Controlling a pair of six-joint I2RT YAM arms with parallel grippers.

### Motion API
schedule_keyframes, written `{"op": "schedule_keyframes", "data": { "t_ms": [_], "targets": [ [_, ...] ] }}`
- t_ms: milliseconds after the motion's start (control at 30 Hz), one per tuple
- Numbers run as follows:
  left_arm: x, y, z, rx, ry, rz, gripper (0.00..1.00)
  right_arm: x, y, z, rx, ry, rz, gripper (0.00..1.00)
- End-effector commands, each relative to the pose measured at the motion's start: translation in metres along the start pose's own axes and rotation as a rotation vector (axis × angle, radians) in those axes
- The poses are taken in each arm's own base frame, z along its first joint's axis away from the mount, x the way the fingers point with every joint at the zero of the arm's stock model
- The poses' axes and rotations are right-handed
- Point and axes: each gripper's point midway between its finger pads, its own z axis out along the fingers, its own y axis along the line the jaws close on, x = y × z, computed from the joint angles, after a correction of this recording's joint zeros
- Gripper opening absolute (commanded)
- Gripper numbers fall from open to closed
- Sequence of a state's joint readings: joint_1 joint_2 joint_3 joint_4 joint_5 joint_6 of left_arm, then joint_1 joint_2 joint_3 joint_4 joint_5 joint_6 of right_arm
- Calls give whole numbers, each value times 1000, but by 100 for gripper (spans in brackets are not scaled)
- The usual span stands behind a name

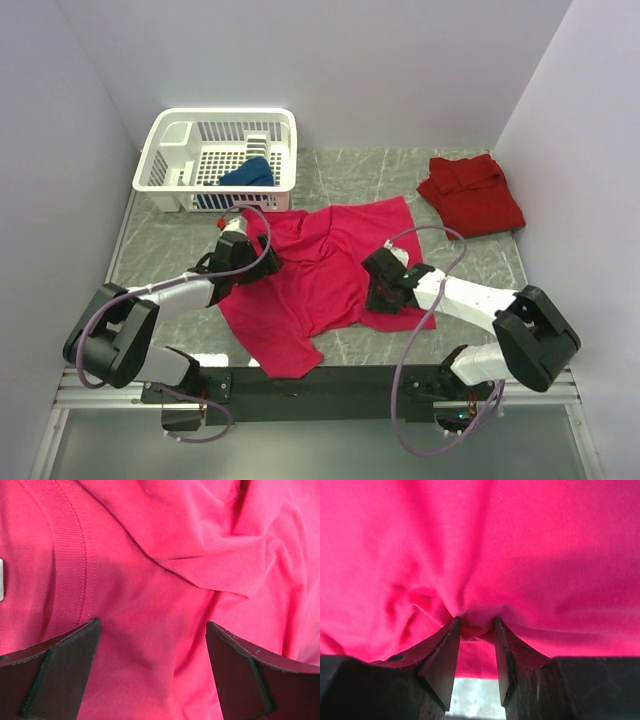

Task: Fold and stack the t-shirts
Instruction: Flatten the tshirt out

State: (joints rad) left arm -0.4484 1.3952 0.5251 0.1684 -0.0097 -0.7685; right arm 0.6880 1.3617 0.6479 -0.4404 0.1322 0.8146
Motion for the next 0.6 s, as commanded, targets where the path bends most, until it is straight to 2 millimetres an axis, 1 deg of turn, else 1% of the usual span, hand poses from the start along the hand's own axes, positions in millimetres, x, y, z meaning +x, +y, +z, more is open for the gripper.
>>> {"op": "schedule_keyframes", "data": {
  "t_ms": [0,33,67,100,133,167,200,267,400,433,500,533,567],
  "targets": [
    [24,33,-9,-90,77,-3,94,38,-39,-16,132,106,13,42],
    [26,35,-10,-98,84,-6,94,41,-40,-18,129,110,26,42],
    [25,35,-12,-96,78,-9,94,48,-46,-20,140,126,27,42],
    [24,37,-12,-99,75,-12,94,48,-46,-24,122,118,36,42],
    [25,39,-14,-102,75,-14,94,52,-50,-26,128,125,46,42],
    [26,40,-15,-105,78,-16,94,54,-53,-31,129,125,50,42],
    [31,40,-17,-99,94,-18,94,56,-55,-33,130,126,63,42],
    [33,41,-21,-94,98,-27,94,64,-64,-36,143,141,69,42],
    [34,41,-31,-86,82,-40,94,68,-68,-46,113,124,107,42],
    [32,40,-36,-86,76,-47,94,70,-70,-48,116,130,108,42],
    [31,39,-43,-86,74,-47,93,65,-67,-53,102,110,109,42],
    [22,31,-48,-59,45,-53,93,56,-60,-60,83,83,108,42],
    [18,27,-51,-51,32,-54,93,50,-58,-65,84,65,106,42]
  ]
}}
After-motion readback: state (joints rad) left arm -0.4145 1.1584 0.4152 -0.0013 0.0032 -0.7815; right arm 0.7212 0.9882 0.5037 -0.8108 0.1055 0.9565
